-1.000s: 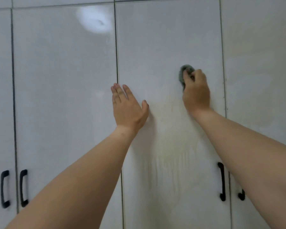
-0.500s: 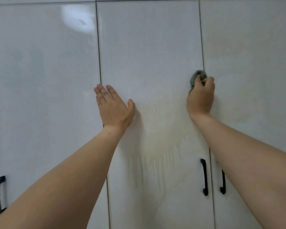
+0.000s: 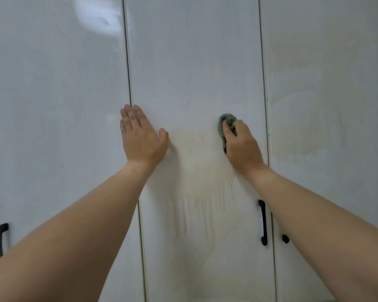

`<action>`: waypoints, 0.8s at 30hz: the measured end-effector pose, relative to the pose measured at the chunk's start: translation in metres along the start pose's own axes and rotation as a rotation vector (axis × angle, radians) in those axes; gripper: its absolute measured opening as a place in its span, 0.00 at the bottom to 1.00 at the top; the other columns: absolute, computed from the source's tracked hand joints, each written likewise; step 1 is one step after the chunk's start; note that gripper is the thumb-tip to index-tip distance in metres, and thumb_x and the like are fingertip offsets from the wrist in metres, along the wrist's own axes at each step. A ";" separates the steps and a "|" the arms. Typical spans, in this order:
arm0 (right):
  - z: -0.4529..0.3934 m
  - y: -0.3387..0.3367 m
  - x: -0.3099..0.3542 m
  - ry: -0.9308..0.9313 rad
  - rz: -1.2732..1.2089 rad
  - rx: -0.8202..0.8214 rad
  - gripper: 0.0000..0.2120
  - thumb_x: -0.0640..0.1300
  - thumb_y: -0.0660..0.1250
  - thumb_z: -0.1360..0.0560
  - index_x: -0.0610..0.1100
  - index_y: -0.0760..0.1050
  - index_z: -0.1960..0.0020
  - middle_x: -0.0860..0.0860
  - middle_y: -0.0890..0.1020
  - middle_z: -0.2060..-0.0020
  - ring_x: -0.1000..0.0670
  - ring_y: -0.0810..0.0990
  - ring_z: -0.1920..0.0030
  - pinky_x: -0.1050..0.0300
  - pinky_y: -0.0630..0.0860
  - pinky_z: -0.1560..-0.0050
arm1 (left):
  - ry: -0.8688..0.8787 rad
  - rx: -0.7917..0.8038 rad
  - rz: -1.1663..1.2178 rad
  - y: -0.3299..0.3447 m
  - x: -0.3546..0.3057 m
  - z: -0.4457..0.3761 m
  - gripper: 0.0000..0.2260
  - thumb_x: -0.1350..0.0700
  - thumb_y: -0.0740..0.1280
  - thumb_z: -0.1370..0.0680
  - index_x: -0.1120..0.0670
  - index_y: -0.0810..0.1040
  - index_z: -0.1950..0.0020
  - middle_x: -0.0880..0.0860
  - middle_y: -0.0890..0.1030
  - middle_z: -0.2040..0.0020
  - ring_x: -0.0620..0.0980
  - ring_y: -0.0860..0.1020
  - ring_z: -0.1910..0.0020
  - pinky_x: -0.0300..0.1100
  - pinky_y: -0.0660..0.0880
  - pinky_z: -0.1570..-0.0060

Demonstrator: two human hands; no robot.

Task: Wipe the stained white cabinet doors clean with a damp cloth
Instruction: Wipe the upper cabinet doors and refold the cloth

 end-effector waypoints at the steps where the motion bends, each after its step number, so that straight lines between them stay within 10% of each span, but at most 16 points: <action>1: -0.004 -0.001 -0.009 -0.014 0.015 0.003 0.20 0.33 0.65 0.24 0.36 0.72 0.32 0.37 0.75 0.47 0.37 0.76 0.51 0.45 0.80 0.58 | 0.001 -0.012 0.000 -0.001 0.005 0.002 0.38 0.46 0.54 0.24 0.67 0.46 0.21 0.68 0.47 0.21 0.63 0.45 0.20 0.54 0.45 0.21; 4: -0.005 -0.018 -0.039 0.487 -0.004 -0.161 0.04 0.48 0.61 0.20 0.50 0.73 0.49 0.44 0.78 0.51 0.43 0.77 0.53 0.44 0.78 0.50 | -0.015 -0.010 -0.011 -0.004 0.025 0.012 0.36 0.51 0.55 0.23 0.68 0.47 0.21 0.68 0.49 0.21 0.63 0.46 0.20 0.54 0.45 0.21; 6: -0.001 -0.016 -0.026 0.664 -0.099 -0.189 0.10 0.56 0.58 0.19 0.52 0.68 0.56 0.47 0.78 0.54 0.45 0.77 0.55 0.44 0.75 0.51 | 0.008 -0.031 -0.019 -0.006 0.038 0.021 0.34 0.55 0.54 0.24 0.68 0.51 0.22 0.68 0.52 0.21 0.64 0.49 0.20 0.55 0.48 0.21; 14: -0.042 0.034 0.157 -0.400 -0.217 -0.087 0.18 0.33 0.68 0.26 0.36 0.77 0.36 0.38 0.78 0.47 0.39 0.76 0.53 0.50 0.79 0.65 | 0.218 -0.015 0.006 0.001 0.059 0.045 0.32 0.59 0.53 0.26 0.70 0.55 0.23 0.68 0.55 0.21 0.63 0.51 0.20 0.53 0.50 0.21; 20: -0.122 0.030 0.185 -0.143 -0.242 -0.103 0.16 0.33 0.67 0.26 0.37 0.78 0.38 0.39 0.76 0.48 0.40 0.75 0.54 0.49 0.79 0.63 | 0.350 -0.092 0.104 -0.001 0.078 0.042 0.28 0.64 0.55 0.25 0.70 0.61 0.25 0.68 0.61 0.23 0.64 0.57 0.22 0.55 0.57 0.23; 24: -0.036 0.039 0.194 -0.499 -0.233 -0.076 0.13 0.33 0.63 0.21 0.34 0.78 0.38 0.39 0.79 0.50 0.41 0.77 0.54 0.50 0.78 0.58 | 0.351 -0.058 0.135 0.000 0.085 0.040 0.28 0.61 0.56 0.22 0.68 0.59 0.23 0.65 0.58 0.21 0.60 0.54 0.20 0.52 0.54 0.22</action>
Point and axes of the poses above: each hand's wrist, its own z-axis away from the middle knuckle, its own y-axis out of the palm, x = y × z, the point moved 3 cm from there along -z, towards the middle knuckle
